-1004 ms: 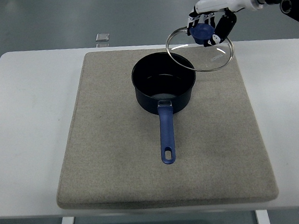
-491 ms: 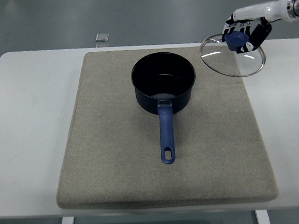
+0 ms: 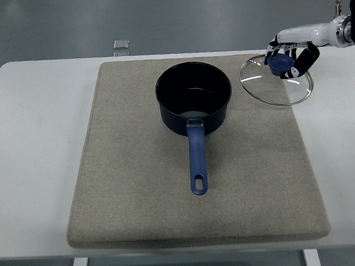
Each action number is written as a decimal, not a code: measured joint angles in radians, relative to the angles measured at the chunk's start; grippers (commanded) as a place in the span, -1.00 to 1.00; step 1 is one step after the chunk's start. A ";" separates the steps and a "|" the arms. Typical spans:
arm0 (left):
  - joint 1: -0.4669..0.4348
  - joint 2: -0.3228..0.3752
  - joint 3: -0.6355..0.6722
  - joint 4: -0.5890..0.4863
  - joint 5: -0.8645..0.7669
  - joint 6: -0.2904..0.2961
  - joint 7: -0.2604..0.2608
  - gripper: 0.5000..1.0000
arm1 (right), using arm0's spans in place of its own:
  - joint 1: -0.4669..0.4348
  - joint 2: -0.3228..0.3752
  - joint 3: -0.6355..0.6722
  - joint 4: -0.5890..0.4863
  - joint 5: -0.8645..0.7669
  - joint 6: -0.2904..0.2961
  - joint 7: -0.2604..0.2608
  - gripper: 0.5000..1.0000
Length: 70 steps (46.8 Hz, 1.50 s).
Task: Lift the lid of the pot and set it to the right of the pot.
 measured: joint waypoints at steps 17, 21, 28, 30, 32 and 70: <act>0.000 0.000 0.000 0.000 0.000 0.000 0.000 1.00 | -0.043 0.024 0.000 0.000 -0.007 -0.031 -0.002 -1.00; 0.000 0.000 0.000 0.000 0.000 0.000 0.000 1.00 | -0.053 0.031 0.000 0.000 -0.007 -0.042 -0.003 -1.00; 0.000 0.000 0.000 0.000 0.000 0.000 0.000 1.00 | -0.062 0.032 0.002 0.000 -0.007 -0.052 -0.003 -1.00; 0.000 0.000 0.000 0.000 -0.001 0.000 0.000 1.00 | -0.066 0.035 0.002 0.000 -0.007 -0.060 -0.004 -1.00; 0.000 0.000 0.000 0.000 -0.001 0.000 0.000 1.00 | -0.072 0.037 0.002 0.000 -0.006 -0.072 -0.004 -0.98; 0.000 0.000 0.000 0.000 0.000 0.000 0.000 1.00 | -0.098 0.050 0.006 0.000 0.008 -0.084 -0.003 0.30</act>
